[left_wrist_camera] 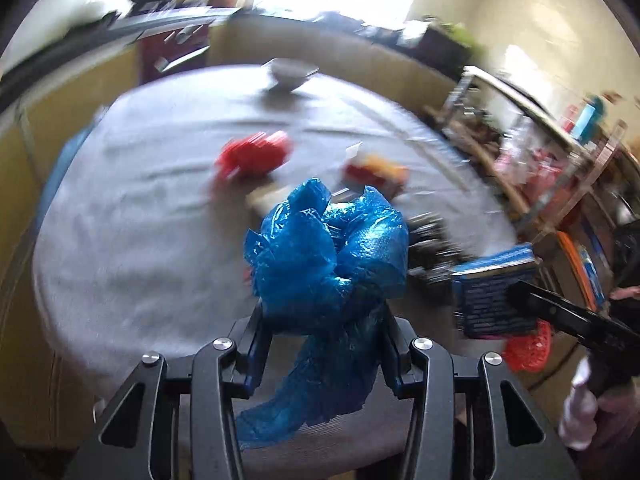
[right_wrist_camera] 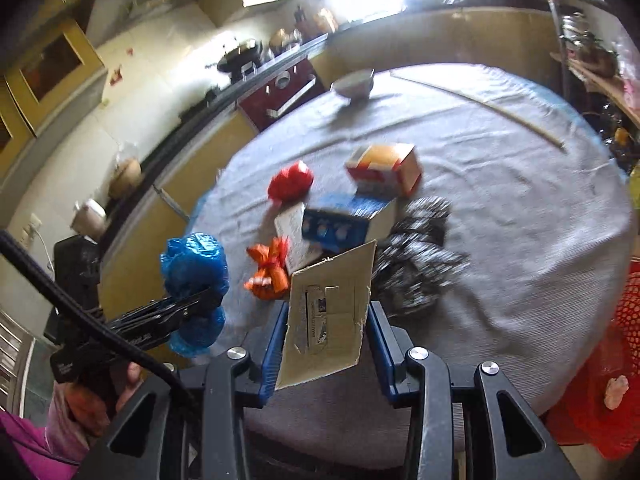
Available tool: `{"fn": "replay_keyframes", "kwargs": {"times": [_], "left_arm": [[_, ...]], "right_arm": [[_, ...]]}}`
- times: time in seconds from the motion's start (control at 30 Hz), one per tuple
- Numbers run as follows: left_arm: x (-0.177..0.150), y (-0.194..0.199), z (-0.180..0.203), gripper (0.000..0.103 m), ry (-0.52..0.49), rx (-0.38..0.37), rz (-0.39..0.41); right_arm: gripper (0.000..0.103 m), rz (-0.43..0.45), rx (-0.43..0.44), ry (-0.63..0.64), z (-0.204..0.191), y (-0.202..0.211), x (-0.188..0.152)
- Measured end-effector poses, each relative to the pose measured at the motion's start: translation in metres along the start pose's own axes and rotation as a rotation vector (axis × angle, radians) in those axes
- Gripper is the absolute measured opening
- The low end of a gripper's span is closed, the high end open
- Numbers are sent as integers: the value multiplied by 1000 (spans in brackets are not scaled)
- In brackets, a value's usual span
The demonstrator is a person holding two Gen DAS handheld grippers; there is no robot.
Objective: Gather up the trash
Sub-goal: 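Carry both items to the red basket and open both tools to drop them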
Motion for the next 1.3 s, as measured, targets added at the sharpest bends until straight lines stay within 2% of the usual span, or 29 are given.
{"fn": "replay_keyframes", "kwargs": {"times": [0.1,0.2,0.47,0.63,0.9,1.13,1.3], "left_arm": [[4,9,43,48,-133,-26,48],[2,10,78,49,-238,-49,60],[-5,3,128,49,-366,-63,25],[-7,-5,170,49,-415,-112,-8],[-23,-43,258,49,-519,-230,-122],[-63,-80,343,49,-581,-340,-273],[-95,-113,377,49,-618,-353,-372]], "right_arm": [[42,50,-8,-20,13,18,4],[42,83,-26,-46,30,33,3],[42,178,-95,-138,85,75,-1],[42,247,-148,-181,121,106,-2],[42,347,-277,-271,187,170,-19],[42,409,-419,-441,259,236,-64],[42,402,-437,-559,293,251,-99]]}}
Point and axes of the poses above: each gripper's, at about its wrist camera, not at the fingertips, and y roughly against the way its jaws point, z to its right, x to its top, the point moved 9 cm from there along -y, roughly the way its jaws point, and after that the axes turned 8 degrees about y, right-handed, at the moved point
